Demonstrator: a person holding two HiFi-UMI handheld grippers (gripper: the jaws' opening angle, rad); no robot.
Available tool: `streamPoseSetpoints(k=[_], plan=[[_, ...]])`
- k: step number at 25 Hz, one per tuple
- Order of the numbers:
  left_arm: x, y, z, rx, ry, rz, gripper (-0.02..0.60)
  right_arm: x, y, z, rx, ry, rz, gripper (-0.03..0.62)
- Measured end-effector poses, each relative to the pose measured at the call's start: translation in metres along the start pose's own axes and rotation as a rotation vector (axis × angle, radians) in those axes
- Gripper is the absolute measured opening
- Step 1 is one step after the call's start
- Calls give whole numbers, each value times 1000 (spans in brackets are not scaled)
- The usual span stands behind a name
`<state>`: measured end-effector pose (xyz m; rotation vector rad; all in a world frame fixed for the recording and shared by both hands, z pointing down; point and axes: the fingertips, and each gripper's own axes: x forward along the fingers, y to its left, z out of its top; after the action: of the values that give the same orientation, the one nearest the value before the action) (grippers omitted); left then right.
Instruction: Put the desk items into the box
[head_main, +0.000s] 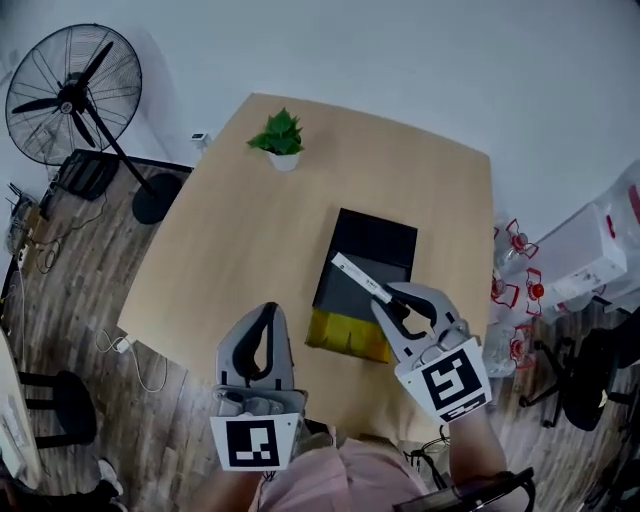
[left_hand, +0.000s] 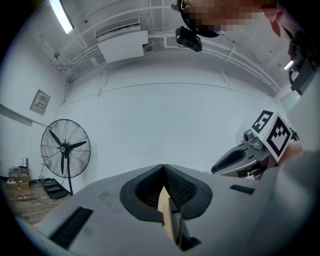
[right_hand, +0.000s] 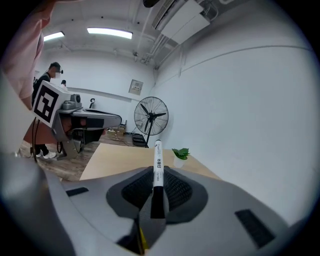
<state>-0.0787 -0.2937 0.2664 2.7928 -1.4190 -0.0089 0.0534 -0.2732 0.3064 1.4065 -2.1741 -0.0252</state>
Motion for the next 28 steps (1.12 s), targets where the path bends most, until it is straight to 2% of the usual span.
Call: streamPoseSetpoints(k=[4, 9, 21, 28], plan=[[-11, -12, 7, 11, -21, -31, 11, -15, 12, 5, -22, -10, -5, 66], [-18, -25, -2, 19, 6, -60, 11, -21, 26, -9, -29, 6, 11, 66], [-16, -31, -41, 40, 100, -58, 11, -2, 53, -77, 18, 95, 106, 66], [-7, -26, -81, 37, 190, -47, 11, 19, 69, -122, 45, 154, 179, 66]])
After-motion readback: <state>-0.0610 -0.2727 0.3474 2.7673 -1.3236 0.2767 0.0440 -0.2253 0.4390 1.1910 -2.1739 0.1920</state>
